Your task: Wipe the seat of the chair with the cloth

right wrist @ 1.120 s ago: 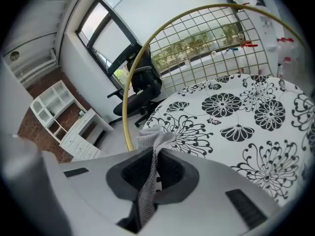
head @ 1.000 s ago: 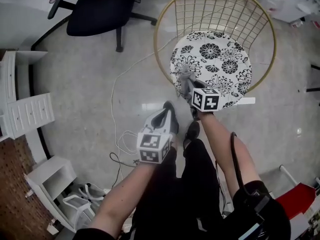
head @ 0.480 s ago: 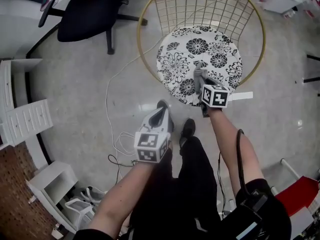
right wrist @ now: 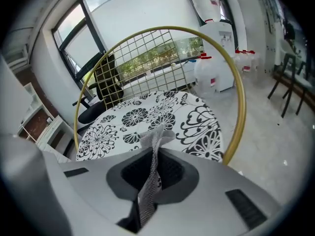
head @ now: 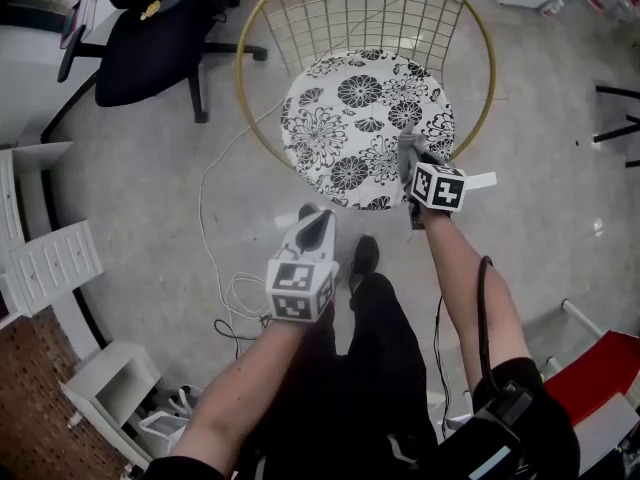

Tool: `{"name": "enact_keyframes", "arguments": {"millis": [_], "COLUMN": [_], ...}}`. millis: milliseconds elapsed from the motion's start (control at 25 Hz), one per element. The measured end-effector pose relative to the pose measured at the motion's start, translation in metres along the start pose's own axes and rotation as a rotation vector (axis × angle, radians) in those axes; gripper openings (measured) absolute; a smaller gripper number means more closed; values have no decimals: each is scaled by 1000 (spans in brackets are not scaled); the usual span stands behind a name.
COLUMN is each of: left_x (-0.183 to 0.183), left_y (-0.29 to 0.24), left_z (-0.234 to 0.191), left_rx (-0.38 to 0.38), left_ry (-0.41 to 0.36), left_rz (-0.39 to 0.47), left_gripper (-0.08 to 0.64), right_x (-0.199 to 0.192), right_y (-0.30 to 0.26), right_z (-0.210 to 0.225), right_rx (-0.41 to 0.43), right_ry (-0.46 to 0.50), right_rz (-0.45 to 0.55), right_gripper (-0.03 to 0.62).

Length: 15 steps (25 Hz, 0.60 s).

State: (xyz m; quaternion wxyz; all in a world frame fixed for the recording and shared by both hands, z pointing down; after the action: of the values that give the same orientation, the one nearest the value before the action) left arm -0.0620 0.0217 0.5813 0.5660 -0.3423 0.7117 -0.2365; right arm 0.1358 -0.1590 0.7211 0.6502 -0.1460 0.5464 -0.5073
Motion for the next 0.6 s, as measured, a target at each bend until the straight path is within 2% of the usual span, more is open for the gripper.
{"name": "enact_keyframes", "arguments": {"millis": [360,480,600], "left_x": [11,19,23], "left_y": [3,13,25], "left_z": [30,27,24], "left_rx": [-48,-34,-10], "left_ry": [-30,-25,-6], "left_rz": [-18,3,19], "left_gripper": [8,8,8], "right_x": [-1,0,0], "right_y": [63,80,92], "right_z": [51,46,25], "right_rx": [-101,-93,-41], "right_ry": [-54,-30,8], "right_rz": [17,20,26], "right_gripper": [21,21,21]}}
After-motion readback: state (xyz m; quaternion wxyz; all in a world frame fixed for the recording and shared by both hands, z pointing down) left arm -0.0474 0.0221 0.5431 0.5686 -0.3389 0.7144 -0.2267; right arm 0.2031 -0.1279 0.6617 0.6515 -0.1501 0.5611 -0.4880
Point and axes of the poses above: the fingertips, and each gripper's own axes: y backward along the fingers, z to its right, x out of its top, the point moved 7 cm from there along y, backward along the fingers, and after that the axes turned 3 degrees about x, right-handed, at the moved point
